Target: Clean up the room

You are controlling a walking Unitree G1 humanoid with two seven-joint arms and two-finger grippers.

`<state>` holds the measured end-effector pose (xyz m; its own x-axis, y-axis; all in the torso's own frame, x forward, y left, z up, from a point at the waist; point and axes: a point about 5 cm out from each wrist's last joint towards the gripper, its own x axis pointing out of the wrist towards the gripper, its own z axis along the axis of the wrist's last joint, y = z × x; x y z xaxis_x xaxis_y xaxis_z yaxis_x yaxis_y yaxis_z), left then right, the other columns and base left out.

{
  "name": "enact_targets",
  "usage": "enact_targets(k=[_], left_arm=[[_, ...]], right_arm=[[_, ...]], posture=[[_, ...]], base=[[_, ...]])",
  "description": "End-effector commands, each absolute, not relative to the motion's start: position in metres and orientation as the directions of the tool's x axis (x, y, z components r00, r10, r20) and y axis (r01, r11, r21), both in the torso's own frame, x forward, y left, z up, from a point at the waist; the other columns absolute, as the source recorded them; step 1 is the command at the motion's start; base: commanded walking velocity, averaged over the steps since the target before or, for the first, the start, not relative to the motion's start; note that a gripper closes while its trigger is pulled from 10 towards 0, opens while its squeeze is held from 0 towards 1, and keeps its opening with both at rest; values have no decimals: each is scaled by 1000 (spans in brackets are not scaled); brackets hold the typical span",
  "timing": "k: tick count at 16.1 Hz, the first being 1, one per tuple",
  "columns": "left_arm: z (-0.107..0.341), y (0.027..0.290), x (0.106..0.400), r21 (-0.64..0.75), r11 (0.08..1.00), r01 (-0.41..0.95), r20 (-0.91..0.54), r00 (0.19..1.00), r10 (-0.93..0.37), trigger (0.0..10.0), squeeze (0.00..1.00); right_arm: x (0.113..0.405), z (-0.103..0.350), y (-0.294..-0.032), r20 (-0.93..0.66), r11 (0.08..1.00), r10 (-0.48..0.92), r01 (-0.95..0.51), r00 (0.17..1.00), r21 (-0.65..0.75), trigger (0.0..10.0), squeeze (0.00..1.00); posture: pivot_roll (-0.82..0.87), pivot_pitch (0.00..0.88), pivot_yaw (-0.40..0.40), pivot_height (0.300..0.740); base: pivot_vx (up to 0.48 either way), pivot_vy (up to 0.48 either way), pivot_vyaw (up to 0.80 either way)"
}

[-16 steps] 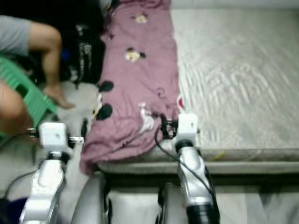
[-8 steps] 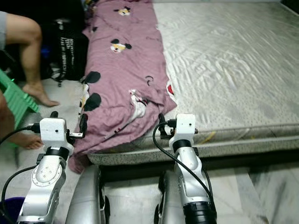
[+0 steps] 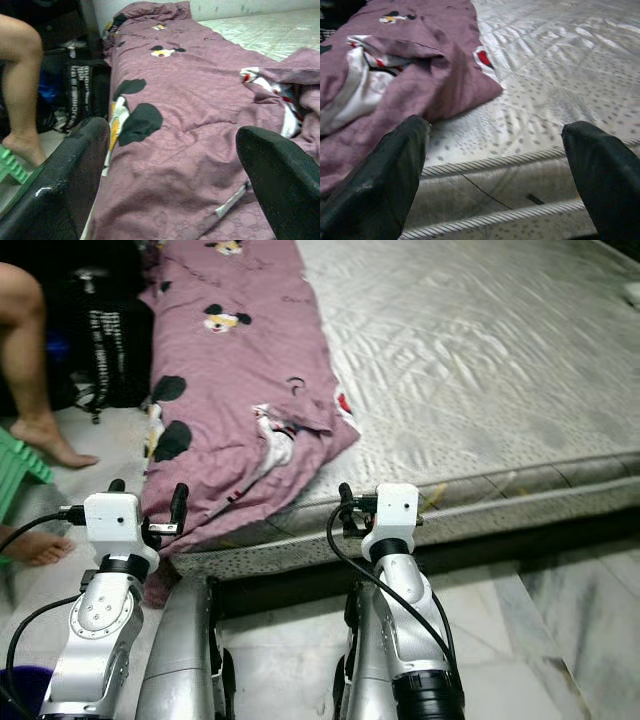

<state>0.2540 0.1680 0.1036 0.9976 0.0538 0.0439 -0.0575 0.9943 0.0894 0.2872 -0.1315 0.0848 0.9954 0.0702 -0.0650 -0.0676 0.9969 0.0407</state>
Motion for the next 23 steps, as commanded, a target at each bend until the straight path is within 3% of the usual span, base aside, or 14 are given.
enact_targets(k=[1,7,12,19,23], left_arm=[[104,169,255,92,994,-62,39,997,59,10000,0],[104,169,256,91,994,-58,36,998,55,10000,0],[110,164,258,83,995,-50,56,997,46,10000,0],[117,181,223,114,986,-124,43,992,120,10000,0],[118,193,204,140,976,-167,8,986,168,10000,0]], right_arm=[[288,82,-130,-88,996,79,-76,993,36,10000,0],[289,80,-127,-102,994,106,-105,989,16,10000,0],[306,76,-113,-148,973,228,-232,962,-8,10000,0],[359,106,-73,-147,948,313,-318,938,-11,10000,0],[369,112,-52,-203,940,340,-332,918,77,10000,0]], posture=[[22,131,-5,515],[22,132,-6,515],[47,141,-3,515],[182,212,-42,515],[245,231,-54,515]], base=[[0,0,0],[0,0,372],[0,0,0],[0,0,0],[0,0,0]])
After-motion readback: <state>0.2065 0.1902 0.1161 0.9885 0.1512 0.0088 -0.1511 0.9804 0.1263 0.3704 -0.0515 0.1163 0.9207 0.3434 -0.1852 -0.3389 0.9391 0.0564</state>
